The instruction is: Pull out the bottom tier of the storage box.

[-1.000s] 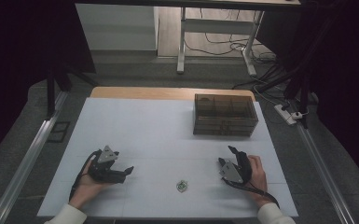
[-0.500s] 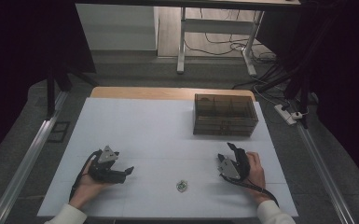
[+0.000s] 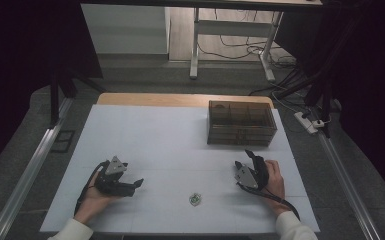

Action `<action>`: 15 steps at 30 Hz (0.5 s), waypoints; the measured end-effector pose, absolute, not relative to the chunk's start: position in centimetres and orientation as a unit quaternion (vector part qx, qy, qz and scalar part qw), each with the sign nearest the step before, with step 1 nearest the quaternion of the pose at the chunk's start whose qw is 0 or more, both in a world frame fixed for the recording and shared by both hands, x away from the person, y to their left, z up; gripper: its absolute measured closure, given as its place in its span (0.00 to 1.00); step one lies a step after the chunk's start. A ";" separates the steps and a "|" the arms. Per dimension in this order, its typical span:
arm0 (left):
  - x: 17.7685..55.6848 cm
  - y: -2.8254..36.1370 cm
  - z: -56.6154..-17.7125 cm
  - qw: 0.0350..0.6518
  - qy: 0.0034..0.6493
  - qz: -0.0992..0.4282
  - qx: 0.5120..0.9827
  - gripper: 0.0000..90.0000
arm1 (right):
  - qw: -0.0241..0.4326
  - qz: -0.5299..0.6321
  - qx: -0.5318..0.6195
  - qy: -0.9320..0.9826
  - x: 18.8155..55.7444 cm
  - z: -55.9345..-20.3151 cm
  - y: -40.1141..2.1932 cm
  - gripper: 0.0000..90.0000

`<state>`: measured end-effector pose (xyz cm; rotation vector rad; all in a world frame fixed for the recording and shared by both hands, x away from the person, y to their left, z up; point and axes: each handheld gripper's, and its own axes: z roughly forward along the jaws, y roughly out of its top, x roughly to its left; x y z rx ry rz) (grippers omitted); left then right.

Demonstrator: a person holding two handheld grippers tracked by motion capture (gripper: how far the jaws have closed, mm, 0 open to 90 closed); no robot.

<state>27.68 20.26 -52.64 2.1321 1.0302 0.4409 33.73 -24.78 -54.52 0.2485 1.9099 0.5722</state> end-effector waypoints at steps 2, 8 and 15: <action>27.7 20.2 -52.6 0.358 0.399 0.171 0.827 0.18 | 0.539 0.240 0.104 0.801 33.8 -54.5 -24.7 0.45; 27.7 20.3 -52.6 0.359 0.399 0.171 0.827 0.18 | 0.540 0.238 0.100 0.801 34.2 -54.7 -24.8 0.45; 27.7 20.3 -52.6 0.359 0.399 0.171 0.826 0.18 | 0.543 0.235 0.102 0.799 34.7 -54.8 -24.8 0.47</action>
